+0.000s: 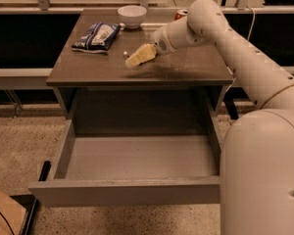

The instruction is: Place rxbar chocolate into top drawer

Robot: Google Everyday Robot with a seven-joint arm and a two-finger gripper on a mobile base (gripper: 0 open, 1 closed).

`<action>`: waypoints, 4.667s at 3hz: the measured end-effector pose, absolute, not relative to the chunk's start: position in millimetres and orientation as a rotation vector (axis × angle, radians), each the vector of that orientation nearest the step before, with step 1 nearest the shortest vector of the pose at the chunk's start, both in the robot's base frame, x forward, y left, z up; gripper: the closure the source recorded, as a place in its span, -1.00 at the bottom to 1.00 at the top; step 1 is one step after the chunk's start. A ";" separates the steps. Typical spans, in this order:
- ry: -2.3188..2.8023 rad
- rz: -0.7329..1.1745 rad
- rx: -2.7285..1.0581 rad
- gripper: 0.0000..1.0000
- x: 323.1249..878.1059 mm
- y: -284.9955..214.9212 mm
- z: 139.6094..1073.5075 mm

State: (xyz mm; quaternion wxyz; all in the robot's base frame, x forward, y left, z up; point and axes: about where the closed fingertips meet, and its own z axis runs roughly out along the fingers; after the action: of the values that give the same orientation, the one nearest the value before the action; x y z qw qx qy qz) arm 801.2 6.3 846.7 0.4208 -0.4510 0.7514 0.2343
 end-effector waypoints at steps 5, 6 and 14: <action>1.971 0.465 -0.906 0.62 825.5 -16.7 816.1; 1.971 0.465 -0.906 1.00 825.5 -16.7 818.2; 1.971 0.465 -0.906 -0.78 825.5 -16.6 821.4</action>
Offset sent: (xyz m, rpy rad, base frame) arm 0.0345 -0.0229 -0.0214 0.0012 -0.0514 -0.2096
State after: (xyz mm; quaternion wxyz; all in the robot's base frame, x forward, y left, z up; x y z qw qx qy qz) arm 825.5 -16.6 821.4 0.4456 -0.3657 0.7954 0.1875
